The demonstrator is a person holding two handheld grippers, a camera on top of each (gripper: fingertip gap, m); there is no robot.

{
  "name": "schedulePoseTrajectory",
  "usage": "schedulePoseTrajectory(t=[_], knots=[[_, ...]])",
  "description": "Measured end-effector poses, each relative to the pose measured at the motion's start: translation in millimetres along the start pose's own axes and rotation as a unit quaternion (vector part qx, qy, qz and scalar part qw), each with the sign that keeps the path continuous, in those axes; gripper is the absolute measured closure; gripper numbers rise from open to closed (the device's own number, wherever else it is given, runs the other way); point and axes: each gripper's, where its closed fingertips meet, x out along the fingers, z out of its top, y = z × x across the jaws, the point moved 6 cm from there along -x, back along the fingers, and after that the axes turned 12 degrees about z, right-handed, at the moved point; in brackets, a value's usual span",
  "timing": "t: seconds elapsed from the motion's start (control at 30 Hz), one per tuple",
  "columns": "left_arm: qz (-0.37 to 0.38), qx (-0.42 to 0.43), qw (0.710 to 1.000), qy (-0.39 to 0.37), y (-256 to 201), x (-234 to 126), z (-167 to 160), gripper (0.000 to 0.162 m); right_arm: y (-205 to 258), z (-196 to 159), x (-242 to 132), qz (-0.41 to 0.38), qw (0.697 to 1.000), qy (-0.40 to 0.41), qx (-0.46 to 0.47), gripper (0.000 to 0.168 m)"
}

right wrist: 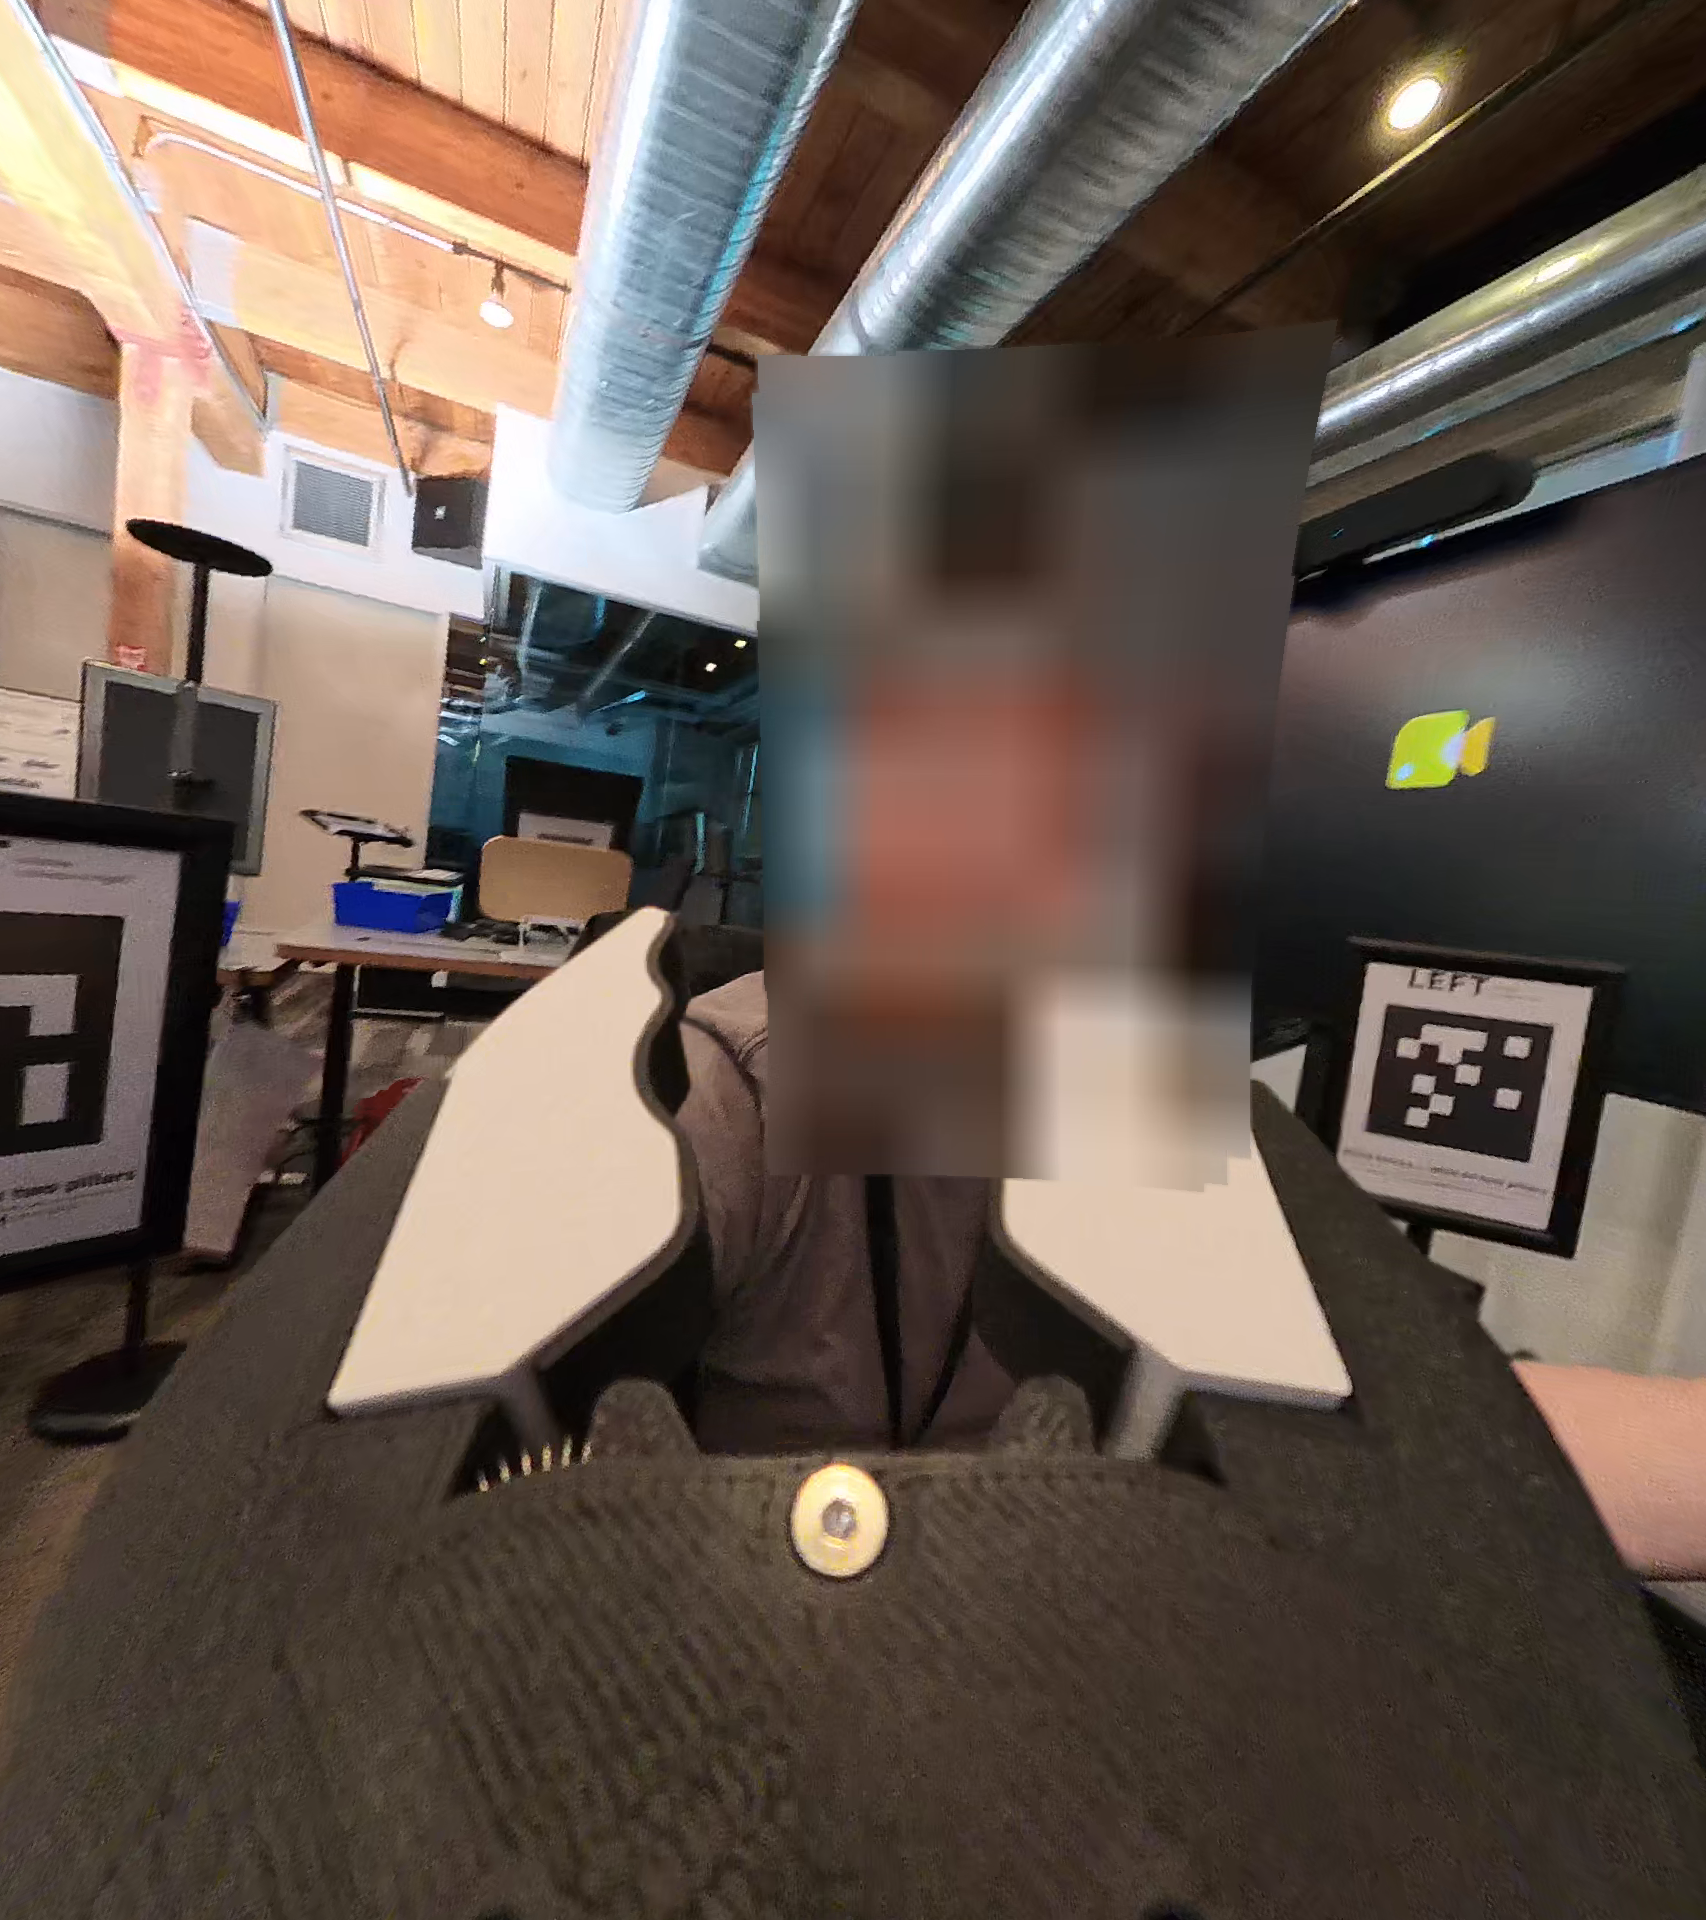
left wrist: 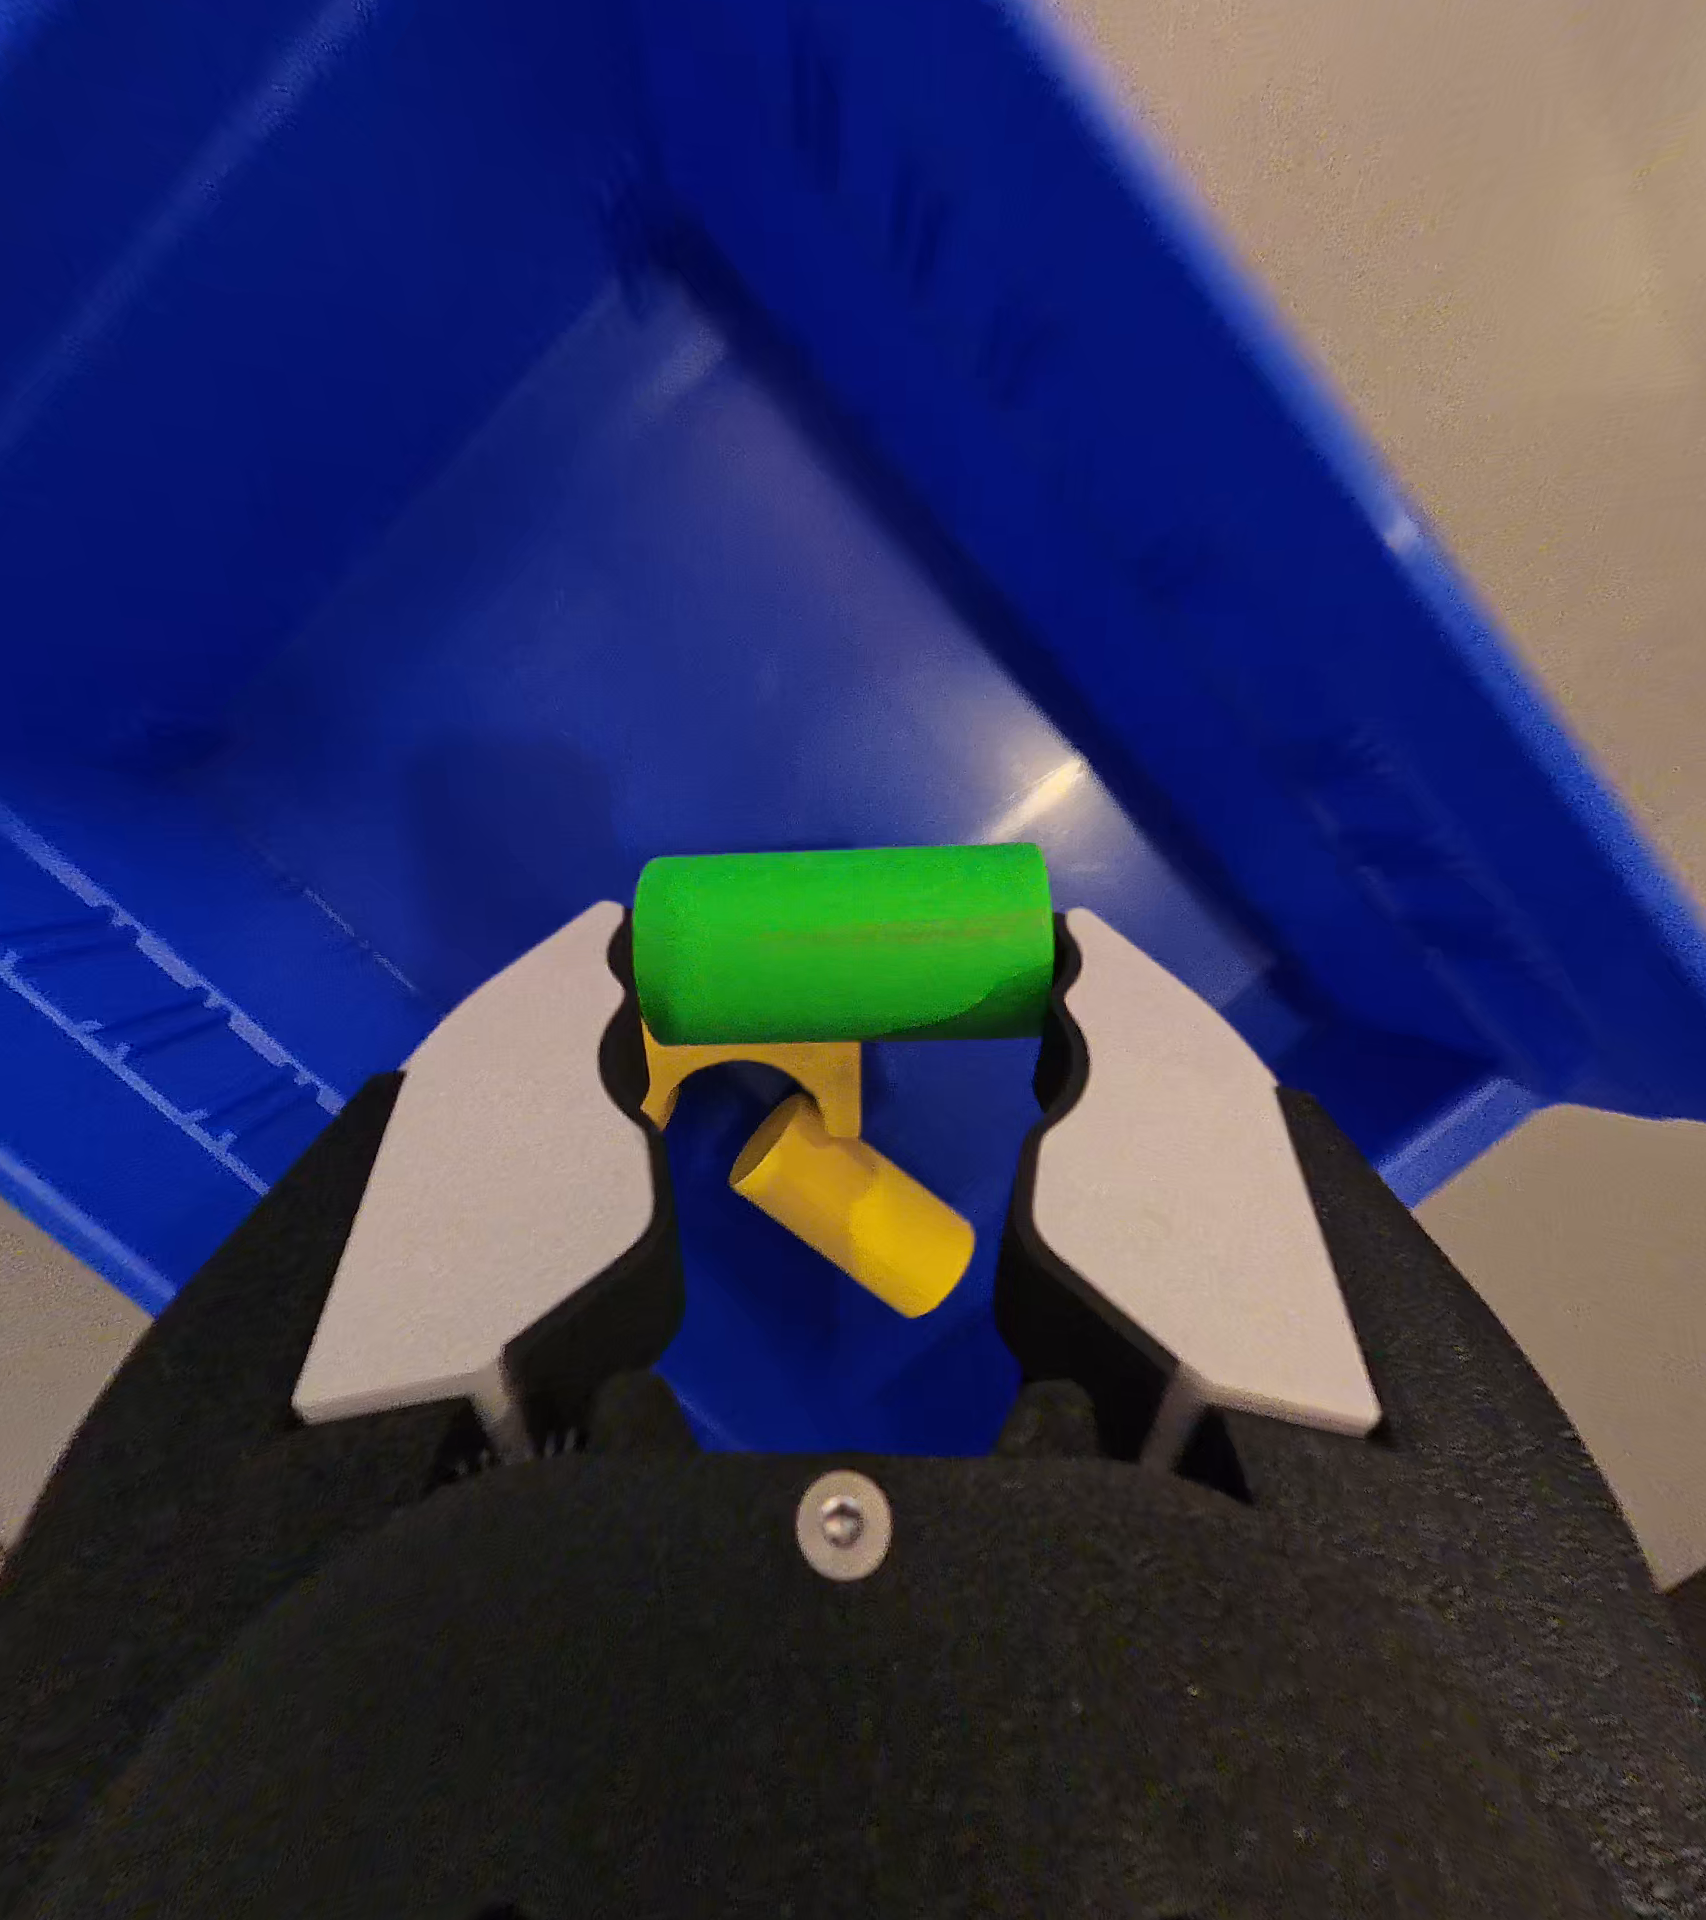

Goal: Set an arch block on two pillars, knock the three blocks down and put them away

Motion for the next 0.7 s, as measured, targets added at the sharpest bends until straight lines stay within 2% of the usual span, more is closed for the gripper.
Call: schedulePoseTrajectory(t=[0.13,0.23,0.3,0.37,0.47,0.57,0.63,0.7], knots=[[-0.052,-0.009,0.993,-0.108,-12.0,-34.4,18.8,0.088,-7.2,-6.5,10.5,0.005,1.000,0.022,0.012,0.109],[-0.098,0.001,0.974,-0.205,-31.3,-61.3,40.2,0.088,-13.2,-11.2,8.6,-0.007,0.999,0.024,0.019,0.109],[-0.111,0.018,0.953,-0.282,-48.4,-80.8,57.3,0.088,-24.9,-14.2,-0.7,-0.047,0.998,0.012,0.031,0.109],[-0.133,0.043,0.924,-0.355,-71.5,-100.5,72.2,0.088,-45.9,-16.3,-18.2,-0.121,0.991,-0.022,0.057,0.109],[-0.148,0.086,0.864,-0.473,-107.2,-127.0,87.9,0.089,-85.6,-27.6,-58.0,-0.274,0.949,-0.082,0.134,0.109],[-0.166,0.131,0.823,-0.528,-140.5,-138.3,91.0,0.089,-111.5,-54.4,-85.7,-0.373,0.900,-0.088,0.207,0.110],[-0.170,0.155,0.805,-0.546,-158.3,-140.4,91.5,0.089,-125.4,-68.7,-92.4,-0.406,0.877,-0.097,0.239,0.110],[-0.182,0.178,0.791,-0.557,-173.8,-140.9,90.7,0.089,-137.1,-75.6,-88.2,-0.399,0.872,-0.126,0.253,0.111]])
